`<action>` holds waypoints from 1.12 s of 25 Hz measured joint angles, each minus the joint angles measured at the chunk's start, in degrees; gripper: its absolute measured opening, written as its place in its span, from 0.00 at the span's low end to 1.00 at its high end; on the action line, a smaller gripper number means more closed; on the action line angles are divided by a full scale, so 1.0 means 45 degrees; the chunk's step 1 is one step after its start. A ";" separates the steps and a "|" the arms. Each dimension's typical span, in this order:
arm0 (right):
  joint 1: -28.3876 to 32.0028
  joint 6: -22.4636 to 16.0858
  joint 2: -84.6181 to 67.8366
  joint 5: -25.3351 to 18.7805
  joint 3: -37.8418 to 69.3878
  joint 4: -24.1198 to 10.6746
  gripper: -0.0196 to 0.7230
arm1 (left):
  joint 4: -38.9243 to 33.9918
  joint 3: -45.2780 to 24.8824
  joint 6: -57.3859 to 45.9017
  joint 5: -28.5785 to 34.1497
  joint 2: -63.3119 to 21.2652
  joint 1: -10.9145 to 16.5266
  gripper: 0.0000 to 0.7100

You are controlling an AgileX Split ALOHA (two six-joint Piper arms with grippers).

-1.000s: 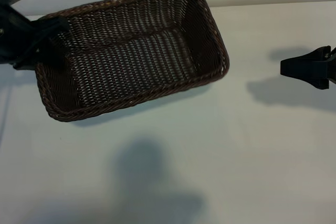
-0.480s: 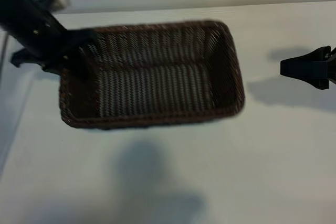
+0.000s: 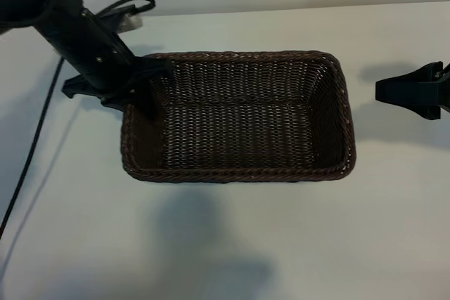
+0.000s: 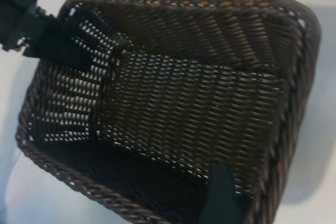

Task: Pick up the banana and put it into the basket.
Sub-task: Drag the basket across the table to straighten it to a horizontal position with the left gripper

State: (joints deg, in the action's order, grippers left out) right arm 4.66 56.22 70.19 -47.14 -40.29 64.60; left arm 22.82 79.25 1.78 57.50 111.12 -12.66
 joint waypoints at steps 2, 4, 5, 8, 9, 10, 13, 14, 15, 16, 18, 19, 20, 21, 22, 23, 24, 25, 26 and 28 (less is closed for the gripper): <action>0.0000 0.0000 0.0000 0.0000 0.0000 0.0000 0.76 | 0.0148 0.0000 0.0004 -0.0221 0.0151 -0.0003 0.23; 0.0000 0.0000 0.0000 0.0000 0.0000 0.0000 0.76 | 0.0220 0.0000 0.0076 -0.0377 0.0284 -0.0003 0.23; 0.0000 0.0000 0.0000 0.0000 0.0000 0.0000 0.76 | 0.0220 0.0000 0.0148 -0.0470 0.0348 -0.0003 0.23; 0.0000 0.0000 0.0000 0.0000 0.0000 0.0000 0.76 | 0.0220 0.0000 0.0267 -0.0515 0.0691 -0.0003 0.23; 0.0000 0.0000 0.0000 0.0000 0.0000 0.0000 0.76 | 0.0220 0.0000 0.0329 -0.0533 0.0794 -0.0003 0.23; 0.0000 0.0000 0.0000 0.0000 0.0000 0.0000 0.76 | 0.0220 0.0000 0.0396 -0.0566 0.0892 -0.0003 0.23; 0.0000 0.0000 0.0000 0.0000 0.0000 0.0000 0.76 | 0.0220 0.0000 0.0570 -0.0666 0.1054 -0.0003 0.23; 0.0000 0.0000 0.0000 0.0000 0.0000 0.0000 0.76 | 0.0220 0.0000 0.0601 -0.0665 0.1054 -0.0003 0.23; 0.0000 0.0000 0.0000 0.0000 0.0000 0.0000 0.76 | 0.0220 0.0000 0.0627 -0.0665 0.1054 -0.0003 0.23; 0.0000 0.0000 0.0000 0.0000 0.0000 0.0000 0.76 | 0.0220 0.0000 0.0642 -0.0665 0.1054 -0.0003 0.23; 0.0000 0.0000 0.0000 0.0000 0.0000 0.0000 0.76 | 0.0220 0.0000 0.0658 -0.0712 0.1054 -0.0003 0.23; 0.0000 0.0000 0.0000 0.0000 0.0000 0.0000 0.76 | 0.0220 0.0000 0.0669 -0.0765 0.1054 -0.0003 0.23; 0.0000 0.0000 0.0000 0.0000 0.0000 0.0000 0.76 | 0.0220 0.0000 0.0687 -0.0864 0.1054 -0.0003 0.23; 0.0000 0.0000 0.0000 0.0000 0.0000 0.0000 0.76 | 0.0220 0.0000 0.0685 -0.0938 0.1054 -0.0003 0.23; 0.0000 0.0000 0.0000 0.0000 0.0000 0.0000 0.76 | 0.0233 0.0000 0.0685 -0.1022 0.1054 -0.0003 0.23; 0.0000 0.0000 0.0000 0.0000 0.0000 0.0000 0.76 | 0.0233 0.0000 0.0685 -0.1056 0.1054 -0.0003 0.23; 0.0000 0.0000 0.0000 0.0000 0.0000 0.0000 0.76 | 0.0233 0.0000 0.0685 -0.1059 0.1054 -0.0003 0.23; 0.0000 0.0000 0.0000 0.0000 0.0000 0.0000 0.76 | 0.0246 0.0000 0.0685 -0.1090 0.1054 -0.0003 0.23; 0.0000 0.0000 0.0000 0.0000 0.0000 0.0000 0.76 | 0.0261 0.0000 0.0685 -0.1090 0.1054 -0.0003 0.23; 0.0000 0.0000 0.0000 0.0000 0.0000 0.0000 0.76 | 0.0261 0.0000 0.0685 -0.1090 0.1054 -0.0003 0.23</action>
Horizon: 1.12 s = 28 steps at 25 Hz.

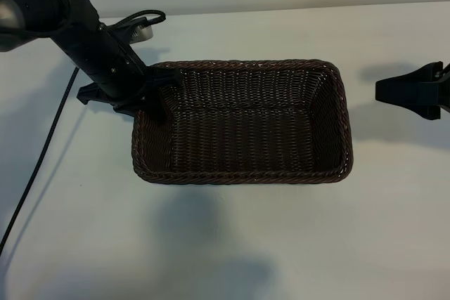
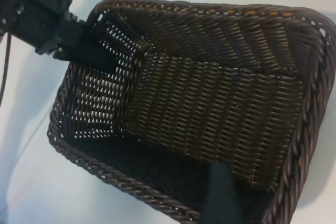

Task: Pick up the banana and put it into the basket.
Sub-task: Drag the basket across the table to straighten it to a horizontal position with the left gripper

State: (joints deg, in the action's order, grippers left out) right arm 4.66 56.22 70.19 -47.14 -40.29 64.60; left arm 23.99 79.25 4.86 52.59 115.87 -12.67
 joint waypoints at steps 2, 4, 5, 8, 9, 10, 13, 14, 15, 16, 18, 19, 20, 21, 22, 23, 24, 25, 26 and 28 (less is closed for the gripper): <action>0.0000 0.0000 0.0000 0.0000 0.0000 0.0000 0.76 | 0.0000 0.0000 0.0000 0.0000 0.0000 0.0000 0.24; 0.0000 0.0000 0.0000 0.0000 0.0000 0.0000 0.76 | 0.0014 0.0000 0.0000 0.0000 0.0000 0.0000 0.27; 0.0000 0.0000 0.0000 0.0000 0.0000 0.0000 0.76 | 0.0070 0.0000 0.0000 0.0000 0.0000 0.0000 0.31; 0.0000 0.0000 0.0000 0.0000 0.0000 0.0000 0.76 | 0.0255 0.0000 -0.0012 0.0035 0.0000 0.0000 0.47; 0.0000 0.0000 0.0000 0.0000 0.0000 0.0000 0.76 | 0.0311 0.0000 -0.0012 0.0083 0.0000 0.0000 0.53; 0.0000 0.0000 0.0000 0.0000 0.0000 0.0000 0.76 | 0.0340 0.0000 -0.0012 0.0153 0.0000 0.0000 0.58; 0.0000 0.0000 0.0000 0.0000 0.0000 0.0000 0.76 | 0.0328 0.0004 -0.0012 0.0506 0.0000 0.0000 0.68; 0.0000 0.0000 0.0000 0.0000 0.0000 0.0000 0.76 | 0.0296 0.0004 -0.0012 0.0648 0.0000 0.0000 0.69; 0.0000 0.0000 0.0000 0.0000 0.0000 0.0000 0.76 | 0.0194 0.0015 -0.0012 0.0761 -0.0031 0.0000 0.70; 0.0000 0.0000 0.0000 0.0000 0.0000 0.0000 0.76 | 0.0012 0.0014 -0.0103 0.0878 -0.0077 0.0000 0.71; 0.0000 0.0000 0.0000 0.0000 0.0000 0.0000 0.76 | -0.0651 0.0014 -0.0522 0.0958 -0.0288 0.0000 0.71; 0.0000 0.0000 0.0000 0.0000 0.0000 0.0000 0.76 | -0.0915 0.0014 -0.0708 0.0987 -0.0423 0.0020 0.71; 0.0000 0.0000 0.0000 0.0000 0.0000 0.0000 0.76 | -0.1130 0.0014 -0.0892 0.1075 -0.0563 0.0026 0.71; 0.0000 0.0000 0.0000 0.0000 0.0000 0.0000 0.76 | -0.1270 0.0030 -0.1004 0.1183 -0.0706 0.0056 0.71; 0.0000 0.0000 0.0000 0.0000 0.0000 0.0000 0.76 | -0.1307 0.0088 -0.1079 0.1310 -0.0853 0.0100 0.71; 0.0000 0.0000 0.0000 0.0000 0.0000 0.0000 0.76 | -0.1306 0.0167 -0.1079 0.1506 -0.0979 0.0146 0.71; 0.0000 0.0000 0.0000 0.0000 0.0000 0.0000 0.76 | -0.1318 0.0249 -0.1079 0.1739 -0.1086 0.0205 0.71; 0.0000 0.0000 0.0000 0.0000 0.0000 0.0000 0.76 | -0.1316 0.0350 -0.1079 0.1936 -0.1203 0.0276 0.71; 0.0000 0.0000 0.0000 0.0000 0.0000 0.0000 0.76 | -0.1333 0.0465 -0.1079 0.2056 -0.1320 0.0334 0.71; 0.0000 0.0000 0.0000 0.0000 0.0000 0.0000 0.76 | -0.1316 0.0675 -0.1079 0.2228 -0.1521 0.0430 0.71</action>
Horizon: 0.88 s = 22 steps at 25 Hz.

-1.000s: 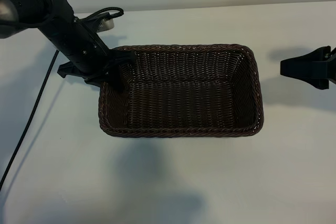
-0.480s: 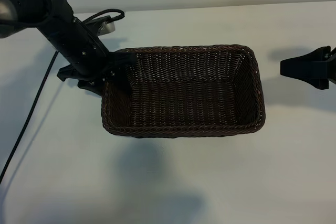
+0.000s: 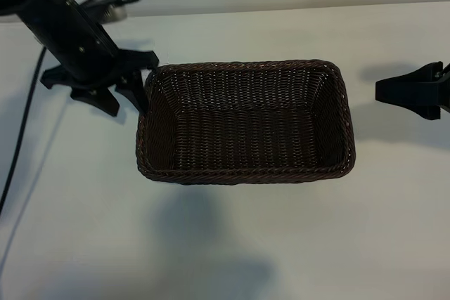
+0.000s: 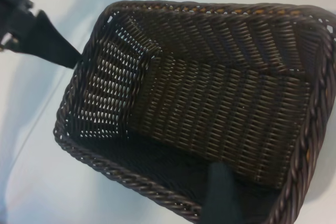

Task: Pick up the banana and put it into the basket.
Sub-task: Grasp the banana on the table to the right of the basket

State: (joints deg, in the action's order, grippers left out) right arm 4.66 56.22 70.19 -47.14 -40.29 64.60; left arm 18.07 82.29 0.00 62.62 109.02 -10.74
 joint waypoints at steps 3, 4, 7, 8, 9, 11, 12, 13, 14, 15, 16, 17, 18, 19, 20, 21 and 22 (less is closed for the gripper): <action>0.0000 0.0000 0.0000 0.0000 0.0000 0.0000 0.76 | -0.0017 0.0404 0.0000 0.0067 -0.0293 0.0112 0.71; 0.0000 0.0000 0.0000 0.0000 0.0000 0.0000 0.76 | -0.0100 0.0534 0.0000 0.0127 -0.0374 0.0114 0.72; 0.0000 0.0000 0.0000 0.0000 0.0000 -0.0012 0.76 | -0.1043 0.1017 -0.0199 0.0397 -0.0418 0.0174 0.72; 0.0000 0.0000 0.0000 0.0000 0.0000 -0.0012 0.76 | -0.1614 0.1162 -0.0374 0.0456 -0.0418 0.0232 0.72; 0.0000 0.0000 0.0000 0.0000 0.0000 -0.0012 0.76 | -0.2147 0.1302 -0.0579 0.0555 -0.0418 0.0324 0.72; 0.0000 0.0000 0.0000 0.0000 0.0000 -0.0012 0.76 | -0.3344 0.1543 -0.1079 0.0756 -0.0418 0.0517 0.72; 0.0000 0.0000 0.0000 0.0000 0.0000 -0.0012 0.76 | -0.3907 0.1660 -0.1224 0.0855 -0.0418 0.0650 0.72; 0.0000 -0.0011 0.0000 0.0000 0.0000 -0.0012 0.76 | -0.4324 0.1758 -0.1343 0.0981 -0.0418 0.0739 0.72; 0.0000 -0.0008 0.0000 0.0000 0.0000 -0.0012 0.76 | -0.4976 0.1787 -0.1429 0.1008 -0.0418 0.0800 0.72; 0.0000 -0.0008 0.0000 0.0000 0.0000 -0.0012 0.76 | -0.5582 0.1825 -0.1462 0.1038 -0.0418 0.0856 0.72; 0.0000 -0.0008 0.0000 0.0000 0.0000 -0.0012 0.76 | -0.5993 0.1841 -0.1476 0.1038 -0.0418 0.0858 0.72; 0.0000 -0.0008 0.0000 0.0000 0.0000 -0.0012 0.76 | -0.6397 0.1841 -0.1487 0.1038 -0.0418 0.0858 0.72; 0.0000 -0.0008 0.0000 0.0000 0.0000 -0.0012 0.76 | -0.6685 0.1841 -0.1487 0.1038 -0.0418 0.0858 0.71; 0.0000 -0.0008 0.0000 0.0000 0.0000 -0.0012 0.76 | -0.6857 0.1841 -0.1498 0.1038 -0.0418 0.0858 0.71; 0.0000 -0.0008 0.0000 0.0000 0.0000 -0.0012 0.76 | -0.6918 0.1841 -0.1491 0.1038 -0.0418 0.0858 0.71; 0.0000 -0.0008 0.0000 0.0000 0.0000 -0.0012 0.76 | -0.6944 0.1841 -0.1491 0.1038 -0.0418 0.0858 0.71; 0.0000 -0.0008 0.0000 0.0000 0.0000 -0.0012 0.76 | -0.6946 0.1841 -0.1491 0.1038 -0.0418 0.0858 0.71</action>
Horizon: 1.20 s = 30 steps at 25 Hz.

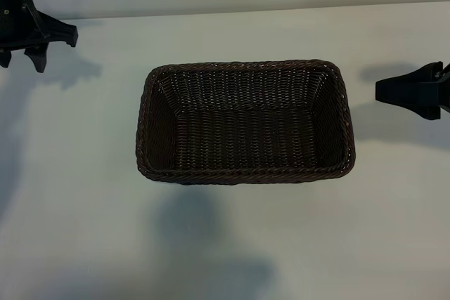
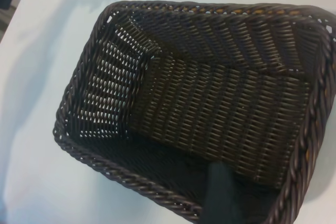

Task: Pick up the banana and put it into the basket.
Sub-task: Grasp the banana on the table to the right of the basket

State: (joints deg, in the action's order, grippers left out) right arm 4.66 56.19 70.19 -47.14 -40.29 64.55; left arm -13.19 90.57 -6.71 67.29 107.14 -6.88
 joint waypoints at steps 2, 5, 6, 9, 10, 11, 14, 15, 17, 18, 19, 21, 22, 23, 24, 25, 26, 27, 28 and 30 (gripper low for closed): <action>0.0000 0.0000 0.0000 0.0000 0.0000 0.0000 0.76 | -0.0011 0.0000 0.0000 0.0000 -0.0048 0.0000 0.71; 0.0000 0.0000 0.0000 -0.0013 0.0000 0.0000 0.76 | -0.0011 0.0000 0.0000 0.0000 -0.0446 0.0000 0.71; 0.0000 0.0000 0.0000 -0.0053 0.0000 0.0000 0.76 | 0.0041 0.0000 0.0013 0.0000 -0.0632 0.0000 0.71; 0.0000 0.0000 0.0000 -0.0065 0.0000 0.0000 0.76 | 0.0649 0.0000 0.0488 0.0000 -0.1439 0.0000 0.71; 0.0000 0.0000 0.0000 -0.0065 0.0000 0.0000 0.76 | 0.1015 -0.0015 0.0771 0.0000 -0.1752 0.0015 0.71; 0.0000 0.0000 0.0000 -0.0065 0.0000 0.0000 0.76 | 0.1306 -0.0100 0.0952 0.0000 -0.2062 0.0028 0.71; 0.0000 0.0000 0.0000 -0.0065 0.0000 0.0000 0.76 | 0.1402 -0.0568 0.1007 0.0000 -0.2884 0.0160 0.71; 0.0000 0.0000 0.0000 -0.0065 0.0000 0.0000 0.76 | 0.1302 -0.0810 0.0959 0.0000 -0.3172 0.0240 0.71; 0.0000 0.0000 0.0000 -0.0065 0.0000 0.0000 0.76 | 0.0924 -0.1357 0.0789 0.0000 -0.3748 0.0273 0.71; 0.0000 0.0000 0.0000 -0.0065 0.0000 0.0000 0.76 | 0.0675 -0.1677 0.0746 0.0000 -0.4070 0.0273 0.71; 0.0000 0.0000 0.0000 -0.0065 0.0000 0.0000 0.76 | 0.0474 -0.1988 0.0745 0.0000 -0.4392 0.0273 0.71; 0.0000 0.0000 0.0000 -0.0065 0.0000 0.0000 0.76 | 0.0054 -0.2574 0.0708 0.0000 -0.5005 0.0273 0.70; 0.0000 0.0000 0.0000 -0.0065 0.0000 0.0000 0.76 | -0.0051 -0.2886 0.0690 0.0000 -0.5335 0.0273 0.70; 0.0000 0.0000 0.0000 -0.0065 0.0000 0.0000 0.76 | -0.0057 -0.3182 0.0676 0.0000 -0.5666 0.0273 0.70; 0.0000 0.0000 0.0000 -0.0065 0.0000 0.0000 0.76 | -0.0020 -0.3445 0.0676 0.0000 -0.5950 0.0273 0.70; 0.0000 0.0000 0.0000 -0.0065 0.0000 0.0000 0.76 | 0.0088 -0.3785 0.0676 0.0000 -0.6304 0.0273 0.70; 0.0000 0.0000 0.0000 -0.0065 0.0000 0.0000 0.76 | 0.0261 -0.4134 0.0676 0.0000 -0.6662 0.0273 0.70; 0.0000 0.0000 0.0000 -0.0065 0.0000 0.0000 0.76 | 0.0450 -0.4508 0.0676 0.0000 -0.6968 0.0273 0.70; 0.0000 0.0000 0.0000 -0.0065 0.0000 0.0000 0.76 | 0.0698 -0.4857 0.0676 0.0000 -0.7348 0.0273 0.70; 0.0000 0.0000 0.0000 -0.0065 0.0000 0.0000 0.76 | 0.1038 -0.5768 0.0676 0.0000 -0.8139 0.0273 0.70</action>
State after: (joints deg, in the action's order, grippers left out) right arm 4.66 56.19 70.19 -47.43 -40.29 64.55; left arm -8.52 64.62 -3.66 67.29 70.51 -5.65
